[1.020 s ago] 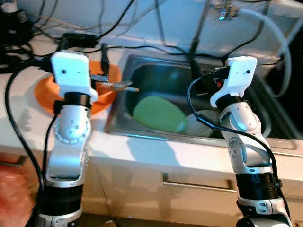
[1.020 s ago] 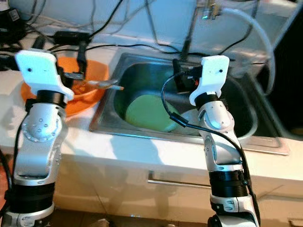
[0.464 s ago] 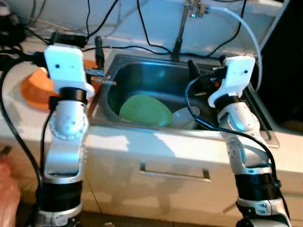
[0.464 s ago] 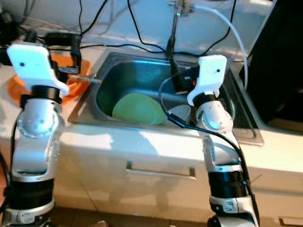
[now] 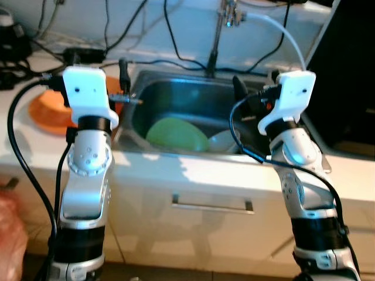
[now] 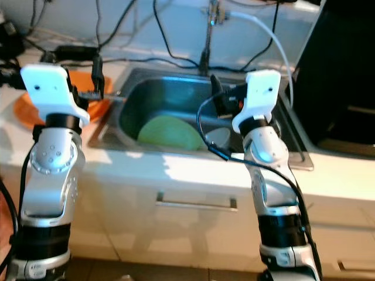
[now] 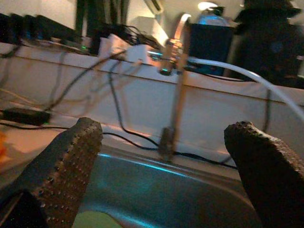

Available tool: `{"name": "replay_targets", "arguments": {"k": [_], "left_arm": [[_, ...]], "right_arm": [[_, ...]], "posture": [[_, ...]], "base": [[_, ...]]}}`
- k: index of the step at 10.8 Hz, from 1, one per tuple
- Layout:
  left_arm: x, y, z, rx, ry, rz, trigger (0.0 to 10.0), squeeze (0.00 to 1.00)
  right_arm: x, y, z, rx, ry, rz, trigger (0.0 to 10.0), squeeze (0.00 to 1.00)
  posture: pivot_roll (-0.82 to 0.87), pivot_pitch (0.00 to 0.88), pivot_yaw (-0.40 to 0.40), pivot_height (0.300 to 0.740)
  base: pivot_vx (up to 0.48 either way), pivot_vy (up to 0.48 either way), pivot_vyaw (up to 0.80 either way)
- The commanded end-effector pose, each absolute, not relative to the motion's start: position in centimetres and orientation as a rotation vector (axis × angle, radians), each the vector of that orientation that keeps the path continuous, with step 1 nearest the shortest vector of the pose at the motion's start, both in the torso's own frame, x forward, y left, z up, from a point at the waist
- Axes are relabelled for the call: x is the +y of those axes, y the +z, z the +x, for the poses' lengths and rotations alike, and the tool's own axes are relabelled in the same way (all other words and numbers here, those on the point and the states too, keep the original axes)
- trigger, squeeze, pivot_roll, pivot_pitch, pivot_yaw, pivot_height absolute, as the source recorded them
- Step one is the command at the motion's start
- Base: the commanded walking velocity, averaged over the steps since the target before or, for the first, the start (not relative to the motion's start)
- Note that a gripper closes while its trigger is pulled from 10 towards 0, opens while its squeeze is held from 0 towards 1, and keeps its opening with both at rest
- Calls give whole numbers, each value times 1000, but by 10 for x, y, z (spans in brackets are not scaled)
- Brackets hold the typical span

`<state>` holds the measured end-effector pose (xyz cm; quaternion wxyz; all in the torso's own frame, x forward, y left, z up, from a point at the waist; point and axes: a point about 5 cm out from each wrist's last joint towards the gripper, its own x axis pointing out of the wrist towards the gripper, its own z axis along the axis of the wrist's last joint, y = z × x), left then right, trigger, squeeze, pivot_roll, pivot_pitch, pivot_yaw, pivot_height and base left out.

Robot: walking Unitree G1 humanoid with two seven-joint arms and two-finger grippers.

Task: Kitchen organization

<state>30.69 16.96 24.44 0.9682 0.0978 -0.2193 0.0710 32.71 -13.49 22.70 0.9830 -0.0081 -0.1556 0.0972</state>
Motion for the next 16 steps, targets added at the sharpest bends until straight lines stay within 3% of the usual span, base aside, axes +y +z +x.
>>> {"name": "replay_targets", "arguments": {"k": [1,8,13,16], "left_arm": [[172,238,310,-399,167,176,10000,0],[162,226,316,-303,97,133,10000,0],[154,222,322,-269,42,104,10000,0],[135,217,325,-251,-150,65,10000,0]], "right_arm": [[-135,228,326,-310,202,-14,10000,0],[-131,227,327,-295,220,-4,10000,0],[-128,227,327,-290,224,-12,10000,0],[-128,227,327,-288,219,0,10000,0]], "posture": [[-6,28,-60,740],[-3,37,-61,740],[-5,39,-57,740],[-9,42,-56,740]], "base": [[0,0,0],[0,0,114],[0,0,730],[0,0,0]]}}
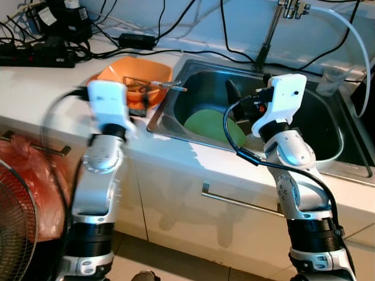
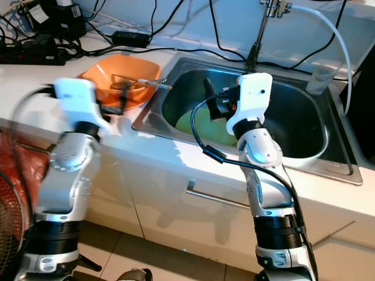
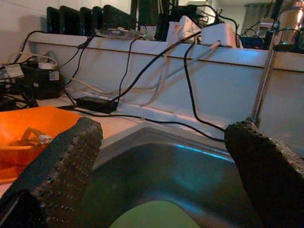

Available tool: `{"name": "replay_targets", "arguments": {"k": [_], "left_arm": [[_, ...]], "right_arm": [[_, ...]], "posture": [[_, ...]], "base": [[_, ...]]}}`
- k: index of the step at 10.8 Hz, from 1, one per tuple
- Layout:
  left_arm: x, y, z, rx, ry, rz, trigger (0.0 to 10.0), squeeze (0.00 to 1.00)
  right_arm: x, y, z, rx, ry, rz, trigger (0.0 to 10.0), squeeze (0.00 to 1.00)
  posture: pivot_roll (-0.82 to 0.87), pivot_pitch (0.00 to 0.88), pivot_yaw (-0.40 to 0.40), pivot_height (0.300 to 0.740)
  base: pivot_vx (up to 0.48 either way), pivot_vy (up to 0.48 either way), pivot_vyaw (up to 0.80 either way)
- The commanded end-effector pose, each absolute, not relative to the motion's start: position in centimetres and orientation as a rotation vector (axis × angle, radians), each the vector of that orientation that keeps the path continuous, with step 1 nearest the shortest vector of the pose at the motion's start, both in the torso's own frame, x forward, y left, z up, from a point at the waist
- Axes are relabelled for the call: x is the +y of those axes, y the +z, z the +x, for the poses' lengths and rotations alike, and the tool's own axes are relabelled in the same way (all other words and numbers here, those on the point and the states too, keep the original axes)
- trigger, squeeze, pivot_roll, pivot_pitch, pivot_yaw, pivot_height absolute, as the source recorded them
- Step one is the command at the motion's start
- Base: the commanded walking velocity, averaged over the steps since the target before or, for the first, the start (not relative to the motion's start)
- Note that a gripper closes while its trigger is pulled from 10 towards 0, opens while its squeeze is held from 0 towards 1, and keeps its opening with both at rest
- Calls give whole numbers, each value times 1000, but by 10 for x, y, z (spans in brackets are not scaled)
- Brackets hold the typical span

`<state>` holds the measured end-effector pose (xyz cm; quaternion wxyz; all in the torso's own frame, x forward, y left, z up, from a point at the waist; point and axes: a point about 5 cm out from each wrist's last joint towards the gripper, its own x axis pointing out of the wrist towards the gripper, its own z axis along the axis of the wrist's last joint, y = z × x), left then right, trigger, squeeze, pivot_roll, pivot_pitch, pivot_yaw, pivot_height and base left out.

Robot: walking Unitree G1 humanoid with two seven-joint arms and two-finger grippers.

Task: Kitchen organization

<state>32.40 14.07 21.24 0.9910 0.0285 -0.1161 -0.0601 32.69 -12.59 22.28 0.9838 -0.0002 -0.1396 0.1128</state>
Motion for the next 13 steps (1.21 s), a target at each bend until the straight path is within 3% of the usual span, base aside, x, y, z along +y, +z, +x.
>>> {"name": "replay_targets", "arguments": {"k": [1,8,13], "left_arm": [[132,216,325,-248,-171,52,10000,0],[136,213,342,-267,-198,38,10000,0],[149,213,351,-269,-302,281,10000,0]], "right_arm": [[-128,227,327,-286,220,1,10000,0],[-132,222,318,-256,224,-2,10000,0],[-138,221,313,-241,193,-5,10000,0]], "posture": [[-10,43,-55,740],[-56,92,-51,740],[-62,111,-23,740]], "base": [[0,0,0],[0,0,0],[0,0,0]]}}
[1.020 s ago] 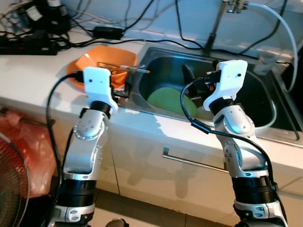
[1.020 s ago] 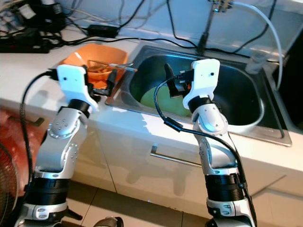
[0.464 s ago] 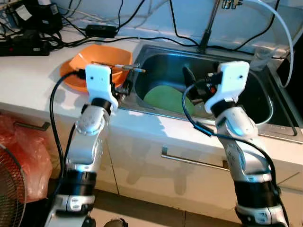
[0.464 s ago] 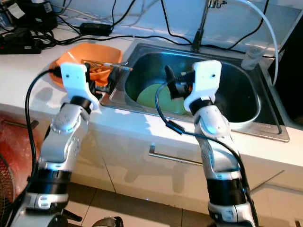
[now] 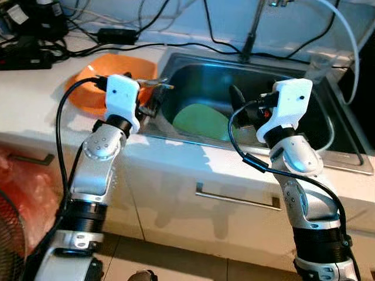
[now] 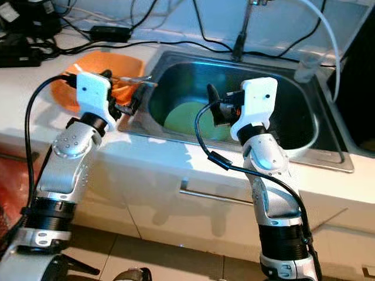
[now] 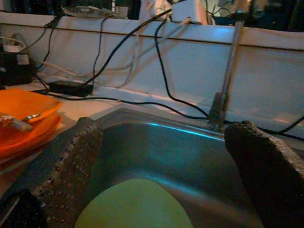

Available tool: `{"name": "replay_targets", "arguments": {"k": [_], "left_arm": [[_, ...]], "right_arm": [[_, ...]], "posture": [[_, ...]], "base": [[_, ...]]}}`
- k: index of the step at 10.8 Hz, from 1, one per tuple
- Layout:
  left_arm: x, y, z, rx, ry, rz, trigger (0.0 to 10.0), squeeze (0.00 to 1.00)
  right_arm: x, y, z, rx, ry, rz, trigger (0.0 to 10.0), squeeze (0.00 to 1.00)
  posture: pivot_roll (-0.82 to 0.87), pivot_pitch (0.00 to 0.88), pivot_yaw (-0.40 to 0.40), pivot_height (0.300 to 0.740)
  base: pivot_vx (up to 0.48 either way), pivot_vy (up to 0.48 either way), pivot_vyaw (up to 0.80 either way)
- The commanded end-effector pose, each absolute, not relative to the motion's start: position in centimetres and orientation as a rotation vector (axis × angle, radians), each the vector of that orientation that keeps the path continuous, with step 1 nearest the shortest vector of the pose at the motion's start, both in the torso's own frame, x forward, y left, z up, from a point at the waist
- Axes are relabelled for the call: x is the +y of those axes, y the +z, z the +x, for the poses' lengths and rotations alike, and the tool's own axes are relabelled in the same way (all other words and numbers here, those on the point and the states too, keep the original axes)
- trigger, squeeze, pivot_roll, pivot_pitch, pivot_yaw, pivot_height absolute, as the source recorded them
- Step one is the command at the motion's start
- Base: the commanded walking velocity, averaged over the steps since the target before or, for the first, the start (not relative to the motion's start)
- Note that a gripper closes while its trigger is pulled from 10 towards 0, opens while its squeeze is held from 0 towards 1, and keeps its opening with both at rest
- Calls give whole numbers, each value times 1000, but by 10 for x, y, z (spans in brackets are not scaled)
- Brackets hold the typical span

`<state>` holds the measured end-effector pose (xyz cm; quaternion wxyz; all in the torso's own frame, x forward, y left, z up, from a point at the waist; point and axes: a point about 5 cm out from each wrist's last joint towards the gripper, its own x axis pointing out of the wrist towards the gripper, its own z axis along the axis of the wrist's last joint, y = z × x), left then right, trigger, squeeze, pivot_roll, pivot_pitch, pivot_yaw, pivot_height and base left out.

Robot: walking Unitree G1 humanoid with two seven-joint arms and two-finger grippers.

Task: Kitchen organization

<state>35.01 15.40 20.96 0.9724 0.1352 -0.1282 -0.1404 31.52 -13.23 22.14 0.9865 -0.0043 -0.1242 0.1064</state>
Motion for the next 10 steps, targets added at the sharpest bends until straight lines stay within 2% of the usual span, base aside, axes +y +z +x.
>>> {"name": "replay_targets", "arguments": {"k": [1,5,10], "left_arm": [[154,211,353,-261,-318,345,10000,0],[163,213,364,-269,-336,452,10000,0],[170,211,372,-257,-357,463,10000,0]], "right_arm": [[-138,220,313,-238,190,-2,10000,0],[-140,221,313,-238,181,-4,10000,0],[-141,220,311,-238,174,0,10000,0]], "posture": [[-62,112,-22,740],[-66,112,-18,740],[-68,117,-13,740]], "base": [[0,0,0],[0,0,0],[0,0,0]]}}
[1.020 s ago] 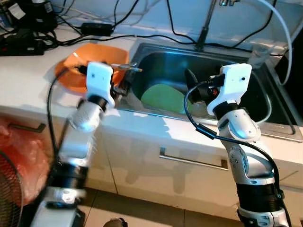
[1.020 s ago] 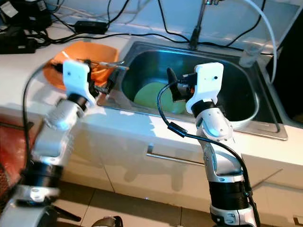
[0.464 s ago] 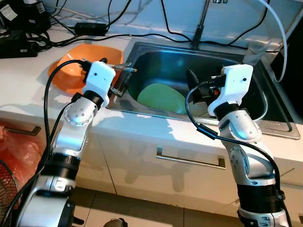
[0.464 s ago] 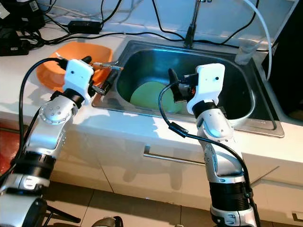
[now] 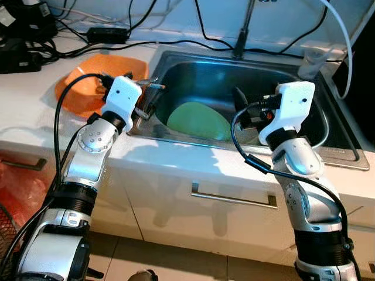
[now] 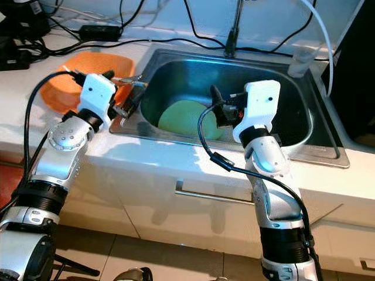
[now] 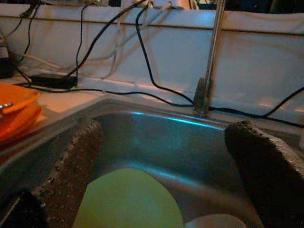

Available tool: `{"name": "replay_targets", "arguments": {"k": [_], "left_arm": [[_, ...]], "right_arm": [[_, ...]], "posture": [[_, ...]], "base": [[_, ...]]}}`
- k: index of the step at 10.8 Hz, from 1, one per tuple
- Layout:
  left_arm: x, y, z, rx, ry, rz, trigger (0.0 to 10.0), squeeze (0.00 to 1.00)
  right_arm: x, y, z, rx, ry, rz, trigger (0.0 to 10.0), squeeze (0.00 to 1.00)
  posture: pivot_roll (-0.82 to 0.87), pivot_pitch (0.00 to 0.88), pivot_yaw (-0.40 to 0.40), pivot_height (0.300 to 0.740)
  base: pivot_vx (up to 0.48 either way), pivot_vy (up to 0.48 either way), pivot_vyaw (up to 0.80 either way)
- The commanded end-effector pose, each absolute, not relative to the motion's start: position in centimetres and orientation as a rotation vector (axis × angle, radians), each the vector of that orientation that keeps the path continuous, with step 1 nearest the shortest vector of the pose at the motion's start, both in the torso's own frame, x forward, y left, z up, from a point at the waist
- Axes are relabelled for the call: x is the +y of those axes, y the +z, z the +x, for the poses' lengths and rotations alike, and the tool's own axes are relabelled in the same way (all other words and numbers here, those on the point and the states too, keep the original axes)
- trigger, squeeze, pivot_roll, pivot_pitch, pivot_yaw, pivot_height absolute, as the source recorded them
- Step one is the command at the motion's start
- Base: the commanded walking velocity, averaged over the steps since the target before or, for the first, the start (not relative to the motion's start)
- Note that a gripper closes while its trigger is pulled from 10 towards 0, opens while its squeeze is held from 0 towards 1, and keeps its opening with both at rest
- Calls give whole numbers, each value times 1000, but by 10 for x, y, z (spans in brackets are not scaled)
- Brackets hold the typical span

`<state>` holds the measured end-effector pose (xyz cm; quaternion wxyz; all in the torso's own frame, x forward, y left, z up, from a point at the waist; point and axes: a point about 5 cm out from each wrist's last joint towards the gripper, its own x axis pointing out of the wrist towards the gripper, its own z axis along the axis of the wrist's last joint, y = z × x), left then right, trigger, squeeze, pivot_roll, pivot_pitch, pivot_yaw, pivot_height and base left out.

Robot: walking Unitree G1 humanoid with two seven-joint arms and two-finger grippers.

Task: Kitchen organization

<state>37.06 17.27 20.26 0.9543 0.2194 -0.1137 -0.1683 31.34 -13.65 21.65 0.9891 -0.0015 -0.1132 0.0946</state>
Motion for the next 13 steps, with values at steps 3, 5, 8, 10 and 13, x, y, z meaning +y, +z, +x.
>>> {"name": "replay_targets", "arguments": {"k": [3,5,8,10,13], "left_arm": [[173,209,375,-260,-360,440,2392,0],[178,210,376,-269,-347,445,0,0],[181,209,377,-274,-345,462,0,0],[184,210,378,-288,-326,466,0,0],[187,212,379,-312,-285,488,0,0]], "right_arm": [[-141,220,311,-238,171,-1,10000,0],[-141,220,312,-237,171,-1,10000,0],[-141,220,311,-238,170,0,10000,0],[-141,220,311,-238,171,0,10000,0],[-140,220,311,-239,173,1,10000,0]], "posture": [[-69,115,-13,740],[-68,114,-13,740],[-68,111,-12,740],[-68,109,-12,740],[-68,109,-12,740]], "base": [[0,0,0],[0,0,0],[0,0,0],[0,0,0],[0,0,0]]}}
